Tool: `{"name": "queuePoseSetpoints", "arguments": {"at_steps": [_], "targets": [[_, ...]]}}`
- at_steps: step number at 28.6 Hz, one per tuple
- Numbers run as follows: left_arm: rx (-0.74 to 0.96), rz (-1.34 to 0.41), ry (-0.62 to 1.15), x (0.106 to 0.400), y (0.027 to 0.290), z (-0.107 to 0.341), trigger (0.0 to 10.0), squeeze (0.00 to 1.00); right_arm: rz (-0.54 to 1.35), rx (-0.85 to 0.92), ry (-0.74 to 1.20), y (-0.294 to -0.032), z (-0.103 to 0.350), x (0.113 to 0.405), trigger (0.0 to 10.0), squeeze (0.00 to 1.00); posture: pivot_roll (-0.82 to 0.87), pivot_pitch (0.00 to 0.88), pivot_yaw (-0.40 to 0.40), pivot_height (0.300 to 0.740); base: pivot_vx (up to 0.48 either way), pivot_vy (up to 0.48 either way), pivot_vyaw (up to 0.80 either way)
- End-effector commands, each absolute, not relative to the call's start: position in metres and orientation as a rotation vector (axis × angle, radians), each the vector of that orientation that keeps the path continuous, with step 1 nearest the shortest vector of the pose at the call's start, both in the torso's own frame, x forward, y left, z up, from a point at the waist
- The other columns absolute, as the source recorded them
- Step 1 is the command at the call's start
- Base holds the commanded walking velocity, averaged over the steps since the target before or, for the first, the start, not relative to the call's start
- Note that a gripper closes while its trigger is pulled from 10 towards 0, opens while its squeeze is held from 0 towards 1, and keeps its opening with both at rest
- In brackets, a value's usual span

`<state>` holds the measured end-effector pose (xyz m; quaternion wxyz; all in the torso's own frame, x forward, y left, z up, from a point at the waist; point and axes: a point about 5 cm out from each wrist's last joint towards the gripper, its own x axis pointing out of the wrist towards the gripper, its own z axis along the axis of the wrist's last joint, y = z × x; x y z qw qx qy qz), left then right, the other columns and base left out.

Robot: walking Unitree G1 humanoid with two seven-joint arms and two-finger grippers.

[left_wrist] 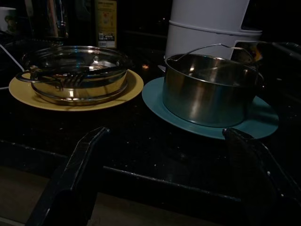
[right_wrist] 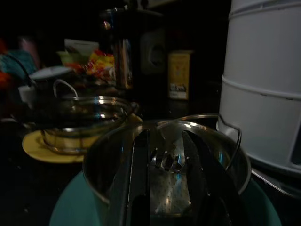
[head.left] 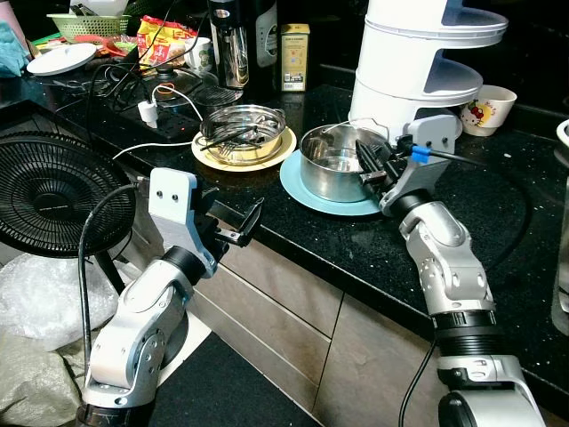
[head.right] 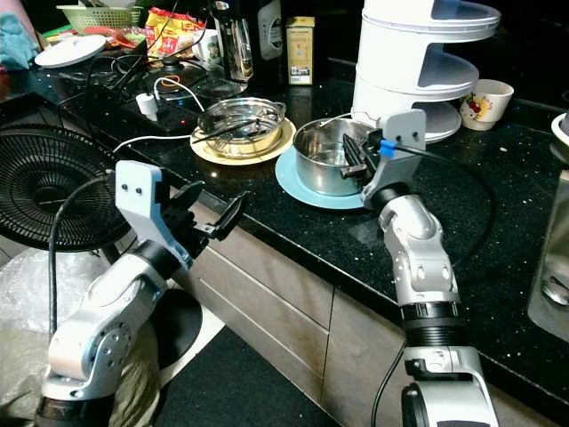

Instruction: Kitchen organization

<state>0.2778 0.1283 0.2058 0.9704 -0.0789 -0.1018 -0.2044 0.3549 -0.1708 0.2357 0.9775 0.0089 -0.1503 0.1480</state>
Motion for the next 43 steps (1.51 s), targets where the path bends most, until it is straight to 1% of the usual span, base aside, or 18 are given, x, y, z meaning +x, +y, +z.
{"name": "queuePoseSetpoints", "arguments": {"at_steps": [1,3,6,8,9,10,11,13,15,19,22,26,29,31,32,34,39,43], "targets": [[-0.165,-0.438,-0.207,0.277,0.124,0.208,10.0,0.0,0.312,0.062,-0.376,-0.178,0.254,0.354,0.0,0.0,0.02,0.0,0.008,0.74,0.0,0.0,0.0],[-0.165,-0.439,-0.207,0.277,0.124,0.208,10.0,0.0,0.318,0.08,-0.386,-0.18,0.256,0.354,0.0,0.0,0.02,0.0,0.008,0.74,0.0,0.0,0.0],[-0.166,-0.444,-0.208,0.277,0.124,0.209,10.0,0.0,0.278,0.214,-0.411,-0.199,0.263,0.355,0.0,0.0,0.02,0.0,0.01,0.74,0.0,0.0,0.0],[-0.166,-0.444,-0.208,0.277,0.124,0.209,10.0,0.0,0.278,0.214,-0.411,-0.199,0.263,0.355,0.0,0.0,0.02,0.0,0.01,0.74,0.0,0.0,0.0],[-0.166,-0.445,-0.209,0.277,0.124,0.209,10.0,0.0,0.257,0.27,-0.419,-0.206,0.265,0.355,0.0,0.0,0.02,0.0,0.011,0.74,0.0,0.0,0.0],[-0.167,-0.447,-0.208,0.276,0.124,0.209,10.0,0.0,0.238,0.41,-0.441,-0.22,0.268,0.356,0.0,0.0,0.02,0.0,0.013,0.74,0.0,0.0,0.0],[-0.167,-0.448,-0.208,0.276,0.124,0.209,10.0,0.0,0.239,0.453,-0.45,-0.223,0.269,0.356,0.0,0.0,0.02,0.0,0.013,0.74,0.0,0.0,0.0],[-0.167,-0.448,-0.208,0.276,0.124,0.209,10.0,0.0,0.233,0.471,-0.451,-0.226,0.269,0.355,0.0,0.0,0.02,0.0,0.013,0.74,0.0,0.0,0.0],[-0.169,-0.45,-0.207,0.276,0.123,0.209,10.0,0.0,0.194,0.529,-0.452,-0.238,0.266,0.356,0.0,0.0,0.02,0.0,0.013,0.74,0.0,0.0,0.0],[-0.169,-0.453,-0.206,0.276,0.123,0.209,10.0,0.0,0.186,0.576,-0.447,-0.245,0.265,0.357,0.0,0.0,0.02,0.0,0.012,0.74,0.0,0.0,0.0],[-0.169,-0.453,-0.204,0.276,0.123,0.209,10.0,0.0,0.239,0.571,-0.424,-0.241,0.262,0.357,0.0,0.0,0.02,0.0,0.012,0.74,0.0,0.0,0.0],[-0.171,-0.455,-0.202,0.276,0.122,0.209,10.0,0.0,0.385,0.552,-0.375,-0.225,0.258,0.353,0.0,0.0,0.02,0.0,0.011,0.74,0.0,0.0,0.0],[-0.171,-0.456,-0.201,0.276,0.122,0.208,10.0,0.0,0.444,0.559,-0.38,-0.22,0.259,0.35,0.0,0.0,0.02,0.0,0.01,0.74,0.0,0.0,0.0],[-0.171,-0.456,-0.2,0.276,0.122,0.208,10.0,0.0,0.569,0.59,-0.402,-0.212,0.263,0.342,0.0,0.0,0.02,0.0,0.008,0.74,0.0,0.0,0.0],[-0.171,-0.456,-0.2,0.276,0.122,0.208,10.0,0.0,0.569,0.59,-0.402,-0.212,0.263,0.342,0.0,0.0,0.02,0.0,0.008,0.74,0.0,0.0,0.0],[-0.171,-0.456,-0.2,0.276,0.122,0.208,10.0,0.0,0.664,0.633,-0.431,-0.207,0.269,0.335,0.0,0.0,0.02,0.0,0.009,0.74,0.0,0.0,0.0],[-0.171,-0.456,-0.201,0.276,0.122,0.208,10.0,0.0,0.726,0.725,-0.475,-0.208,0.276,0.329,0.0,0.0,0.02,0.0,0.011,0.74,0.0,0.0,0.0],[-0.174,-0.461,-0.204,0.276,0.121,0.209,10.0,0.0,0.641,0.791,-0.486,-0.223,0.276,0.335,0.0,0.0,0.02,0.0,0.009,0.74,0.0,0.0,0.0]]}}
